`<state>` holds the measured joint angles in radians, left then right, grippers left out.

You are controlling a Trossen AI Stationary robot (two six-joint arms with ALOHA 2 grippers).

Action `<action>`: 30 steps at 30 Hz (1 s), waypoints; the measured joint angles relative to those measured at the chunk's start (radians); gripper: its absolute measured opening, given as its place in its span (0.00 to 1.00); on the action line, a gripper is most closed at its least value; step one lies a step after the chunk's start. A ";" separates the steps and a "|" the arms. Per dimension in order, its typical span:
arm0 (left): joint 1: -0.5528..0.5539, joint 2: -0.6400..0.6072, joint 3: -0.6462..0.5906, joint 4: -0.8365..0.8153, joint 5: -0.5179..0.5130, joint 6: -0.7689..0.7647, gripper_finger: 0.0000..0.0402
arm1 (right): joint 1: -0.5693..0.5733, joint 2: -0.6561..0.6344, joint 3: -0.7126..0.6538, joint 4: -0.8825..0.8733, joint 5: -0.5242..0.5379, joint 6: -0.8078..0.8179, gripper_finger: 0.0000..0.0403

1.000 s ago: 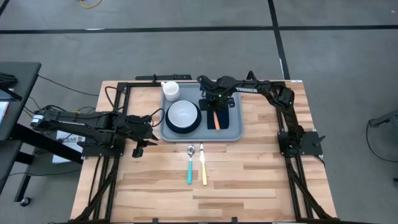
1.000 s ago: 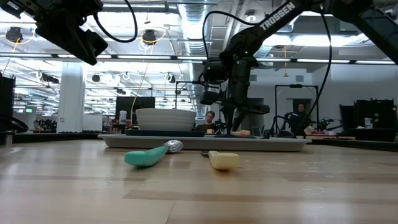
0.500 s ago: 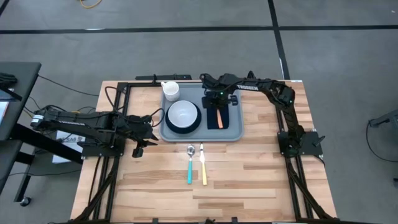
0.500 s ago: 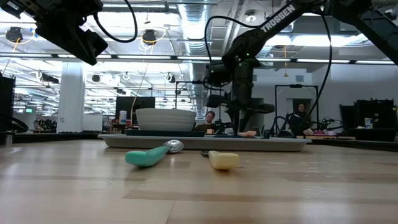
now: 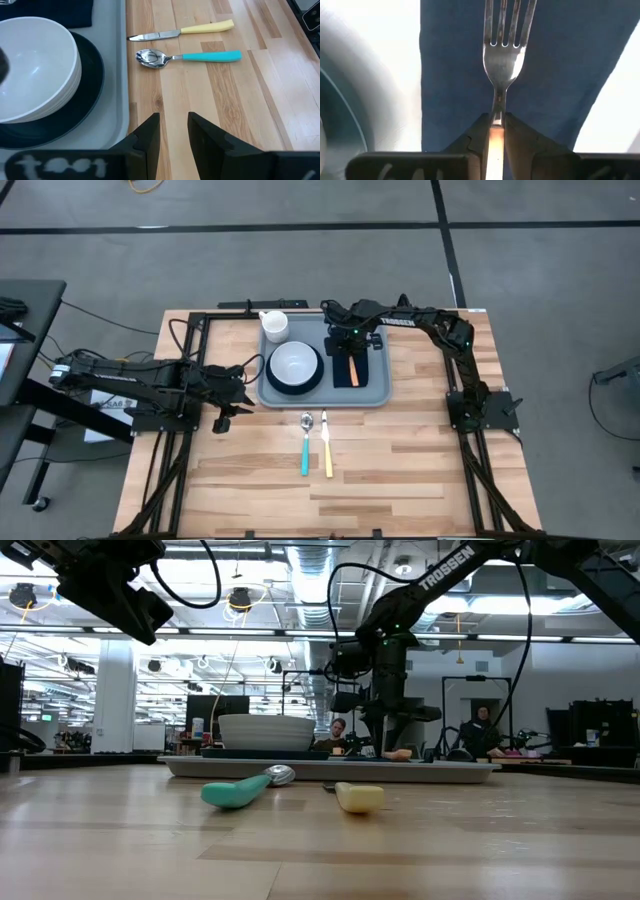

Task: Set up tray
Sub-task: Put the orange fork on the dark blue napkin, then put the blue spoon on the dark blue napkin to the left of the orange fork

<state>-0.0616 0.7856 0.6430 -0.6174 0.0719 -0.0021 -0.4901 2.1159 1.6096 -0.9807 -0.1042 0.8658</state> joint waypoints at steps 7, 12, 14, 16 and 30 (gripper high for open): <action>0.000 0.000 0.000 0.000 0.000 0.000 0.22 | 0.005 -0.001 0.000 0.001 -0.002 -0.001 0.16; 0.000 0.000 0.000 0.000 0.000 0.000 0.22 | 0.005 -0.001 0.000 0.002 -0.002 -0.002 0.18; 0.000 0.000 0.000 0.000 0.000 0.000 0.22 | 0.005 -0.001 0.000 0.002 -0.002 -0.006 0.19; 0.000 0.000 0.000 0.000 0.000 0.000 0.22 | 0.005 -0.001 0.000 0.006 -0.002 -0.016 0.21; 0.000 0.000 -0.011 0.013 0.002 -0.001 0.22 | 0.100 -0.011 0.108 -0.164 -0.028 -0.141 0.23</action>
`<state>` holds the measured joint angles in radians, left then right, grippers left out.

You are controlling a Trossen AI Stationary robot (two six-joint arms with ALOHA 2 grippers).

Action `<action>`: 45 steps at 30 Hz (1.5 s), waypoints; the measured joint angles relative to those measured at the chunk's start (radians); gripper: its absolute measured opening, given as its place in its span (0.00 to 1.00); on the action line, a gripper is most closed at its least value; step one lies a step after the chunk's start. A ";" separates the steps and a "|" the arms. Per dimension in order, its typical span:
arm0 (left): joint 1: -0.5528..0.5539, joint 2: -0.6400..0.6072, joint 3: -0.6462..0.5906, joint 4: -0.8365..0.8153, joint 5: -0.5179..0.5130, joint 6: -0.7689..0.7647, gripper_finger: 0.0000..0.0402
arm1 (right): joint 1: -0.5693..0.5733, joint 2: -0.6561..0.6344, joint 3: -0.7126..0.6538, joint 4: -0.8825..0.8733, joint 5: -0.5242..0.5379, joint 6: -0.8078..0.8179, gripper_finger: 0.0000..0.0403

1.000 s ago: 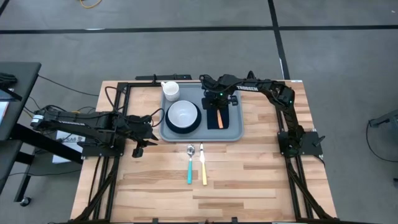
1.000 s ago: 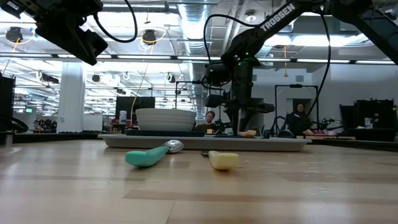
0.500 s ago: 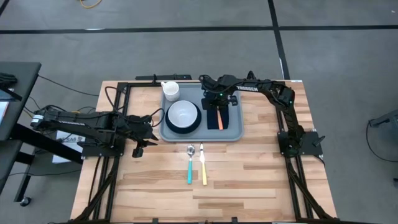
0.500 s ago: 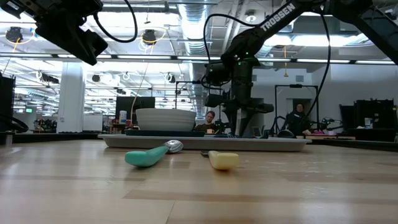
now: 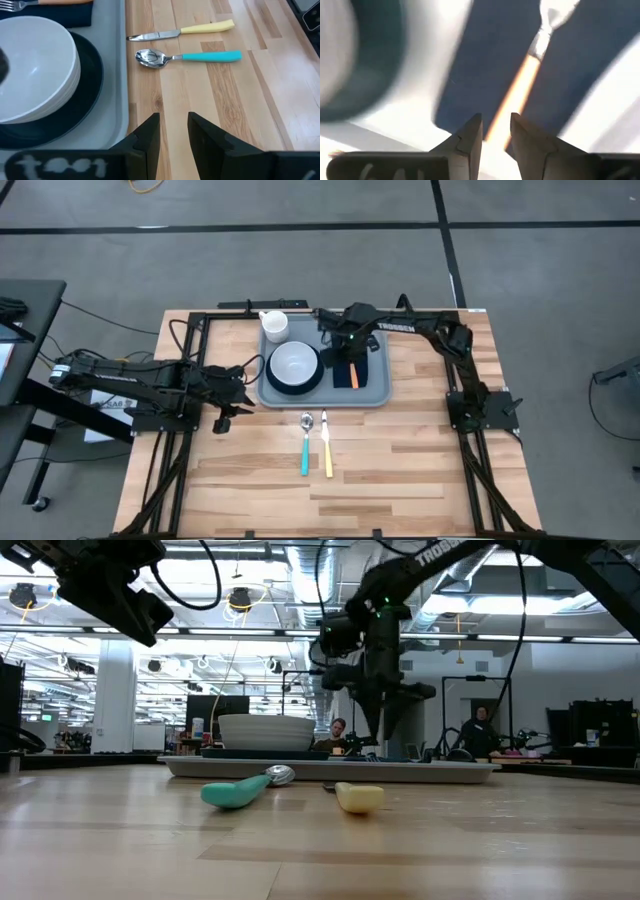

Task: Set up tray
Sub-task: Put the blue spoon on the dark blue napkin to the left of the orange fork

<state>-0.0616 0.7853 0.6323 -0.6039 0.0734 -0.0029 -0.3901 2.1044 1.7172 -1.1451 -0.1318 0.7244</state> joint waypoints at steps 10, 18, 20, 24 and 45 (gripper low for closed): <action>0.000 0.012 0.000 0.144 0.045 -0.009 0.22 | 0.265 -0.090 0.022 -0.328 0.503 0.042 0.23; 0.000 0.152 0.000 0.272 0.056 -0.060 0.22 | 0.507 -0.243 0.015 -0.423 0.592 -0.084 0.23; 0.000 0.210 0.000 0.339 0.061 -0.068 0.22 | 0.552 -0.289 0.015 -0.425 0.560 -0.117 0.23; 0.000 0.305 0.001 0.450 0.089 -0.148 0.22 | 0.629 -0.388 0.014 -0.416 0.573 -0.197 0.23; 0.000 0.545 0.023 0.773 -0.149 -0.863 0.22 | 0.445 -0.785 0.015 -0.426 0.680 -0.470 0.23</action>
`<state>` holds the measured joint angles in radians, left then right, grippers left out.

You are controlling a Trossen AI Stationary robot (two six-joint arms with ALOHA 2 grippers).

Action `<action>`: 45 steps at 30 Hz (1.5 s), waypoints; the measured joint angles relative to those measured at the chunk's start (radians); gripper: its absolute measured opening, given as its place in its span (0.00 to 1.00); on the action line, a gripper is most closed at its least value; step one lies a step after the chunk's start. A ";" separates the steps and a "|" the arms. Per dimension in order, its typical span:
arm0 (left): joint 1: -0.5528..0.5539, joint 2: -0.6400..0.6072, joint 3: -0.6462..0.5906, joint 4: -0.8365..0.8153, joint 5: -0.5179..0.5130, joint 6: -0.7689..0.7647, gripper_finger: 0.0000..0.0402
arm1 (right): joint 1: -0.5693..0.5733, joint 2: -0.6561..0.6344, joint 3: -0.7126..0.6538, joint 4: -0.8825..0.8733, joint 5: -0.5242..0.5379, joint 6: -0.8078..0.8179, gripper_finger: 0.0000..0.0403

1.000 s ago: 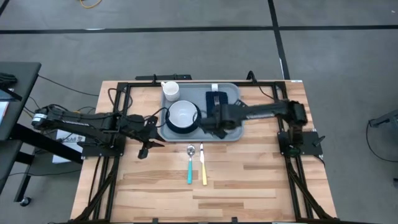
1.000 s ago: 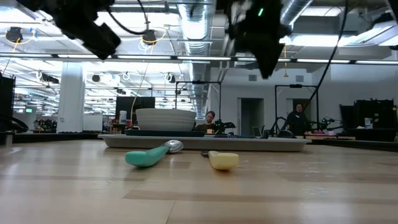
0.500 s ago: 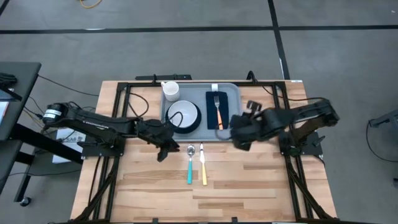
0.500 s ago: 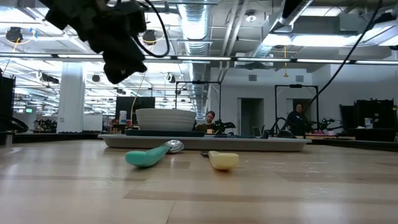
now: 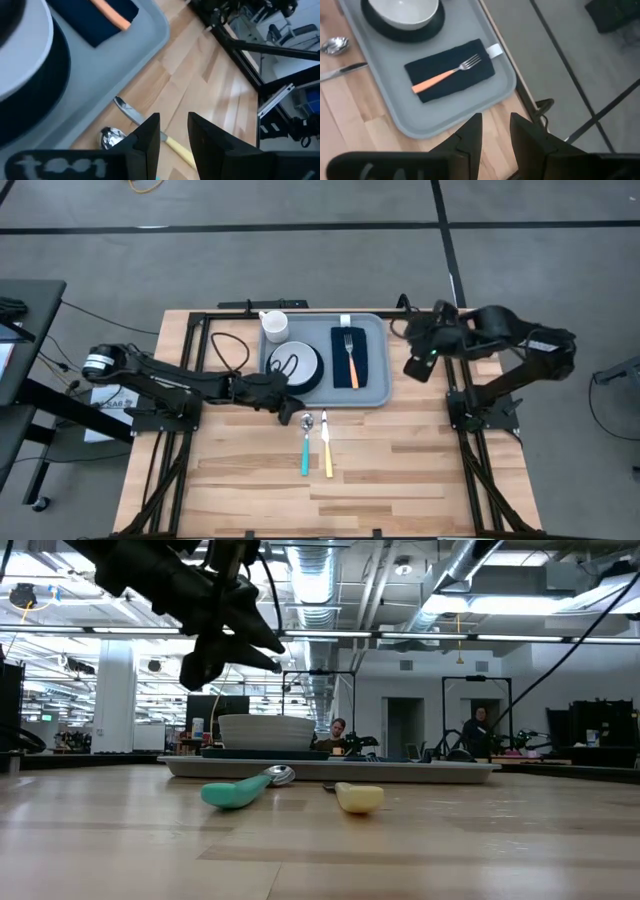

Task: Set up tray
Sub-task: Put the blue spoon on the dark blue napkin to the left of the orange fork

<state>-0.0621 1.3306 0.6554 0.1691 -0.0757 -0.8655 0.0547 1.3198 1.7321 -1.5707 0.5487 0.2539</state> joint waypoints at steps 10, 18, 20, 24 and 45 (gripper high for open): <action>-0.080 0.013 0.102 -0.151 -0.069 -0.089 0.22 | -0.020 -0.042 0.000 0.000 -0.053 0.026 0.23; -0.187 0.047 0.231 -0.433 -0.187 -0.297 0.22 | 0.010 -0.041 0.000 0.000 -0.128 0.027 0.23; -0.209 0.084 0.273 -0.444 -0.199 -0.344 0.22 | 0.018 -0.041 0.000 0.000 -0.132 0.026 0.23; -0.239 0.195 0.365 -0.487 -0.181 -0.421 0.22 | 0.030 -0.041 0.000 0.000 -0.132 0.025 0.23; -0.244 0.637 0.890 -1.026 -0.111 -0.655 0.22 | 0.029 -0.048 0.000 0.000 -0.132 -0.082 0.23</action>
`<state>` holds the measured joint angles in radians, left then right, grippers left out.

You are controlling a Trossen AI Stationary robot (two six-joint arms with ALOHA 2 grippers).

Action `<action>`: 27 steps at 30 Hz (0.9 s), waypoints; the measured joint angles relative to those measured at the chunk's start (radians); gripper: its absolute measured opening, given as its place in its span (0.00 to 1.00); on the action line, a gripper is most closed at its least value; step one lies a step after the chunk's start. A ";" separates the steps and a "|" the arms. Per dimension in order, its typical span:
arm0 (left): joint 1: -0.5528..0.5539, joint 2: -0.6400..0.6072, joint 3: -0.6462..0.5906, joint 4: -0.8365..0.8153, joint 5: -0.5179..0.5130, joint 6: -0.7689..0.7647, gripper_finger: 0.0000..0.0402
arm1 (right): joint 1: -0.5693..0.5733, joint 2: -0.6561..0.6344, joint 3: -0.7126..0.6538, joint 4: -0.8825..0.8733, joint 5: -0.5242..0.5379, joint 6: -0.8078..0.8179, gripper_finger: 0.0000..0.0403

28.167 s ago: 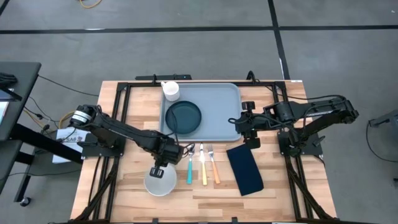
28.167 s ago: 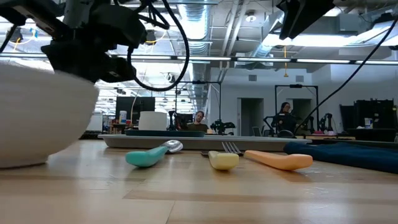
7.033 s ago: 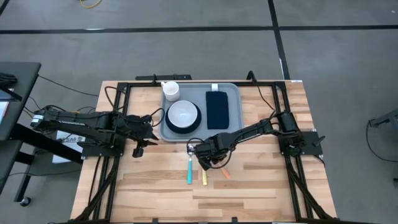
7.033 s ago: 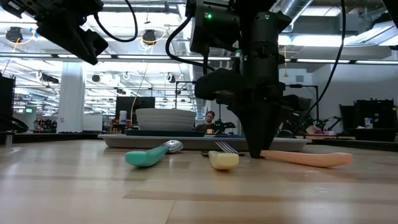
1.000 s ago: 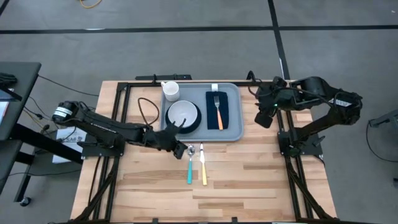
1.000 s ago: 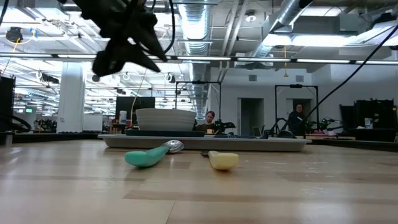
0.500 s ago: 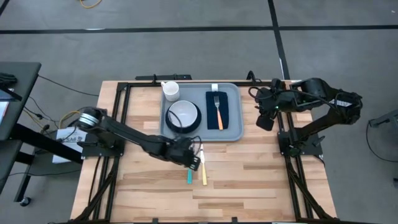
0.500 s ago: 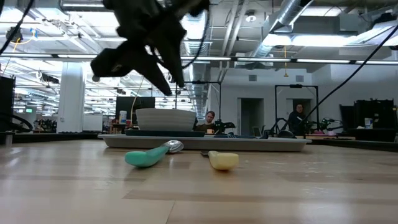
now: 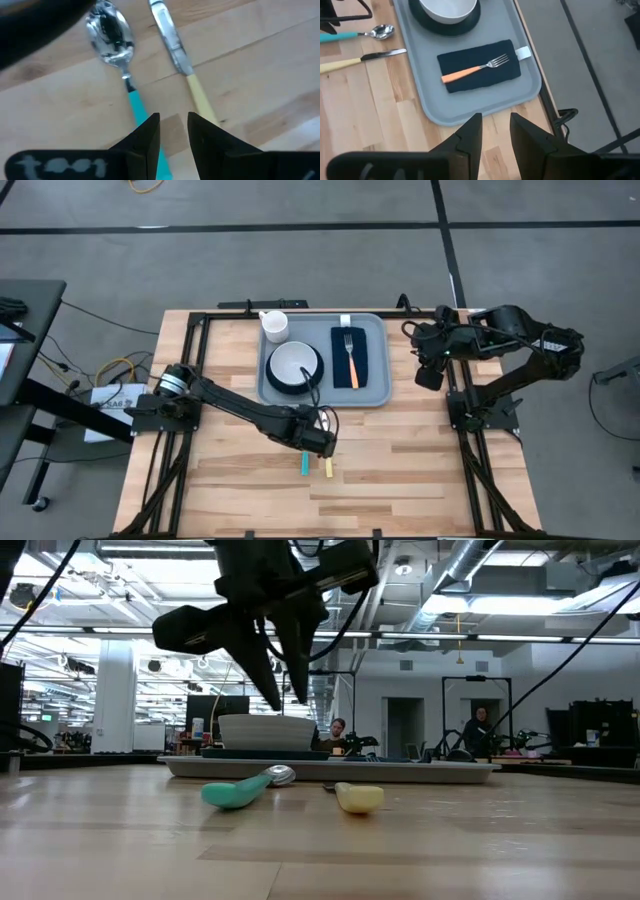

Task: Set up tray
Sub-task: Put the blue spoon on the dark blue napkin to the left of the orange fork

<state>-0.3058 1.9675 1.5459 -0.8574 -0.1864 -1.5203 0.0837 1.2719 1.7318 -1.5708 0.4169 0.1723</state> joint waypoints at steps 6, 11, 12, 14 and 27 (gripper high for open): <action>0.002 0.001 0.003 -0.028 -0.006 -0.044 0.22 | -0.001 -0.039 0.000 0.000 0.000 -0.024 0.23; 0.010 0.001 0.002 -0.077 0.006 -0.064 0.22 | -0.001 -0.086 0.000 0.000 0.001 -0.024 0.23; 0.013 0.001 0.002 -0.078 0.008 -0.064 0.22 | -0.001 -0.096 0.000 0.000 0.001 -0.024 0.23; 0.019 0.001 0.002 -0.074 0.014 -0.062 0.23 | -0.001 -0.113 0.000 0.000 0.000 -0.024 0.23; 0.045 0.003 0.002 -0.068 0.007 0.015 0.35 | 0.000 -0.148 0.000 0.000 -0.030 -0.015 0.23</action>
<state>-0.2611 1.9706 1.5478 -0.9259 -0.1797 -1.5050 0.0837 1.1240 1.7321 -1.5711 0.3866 0.1570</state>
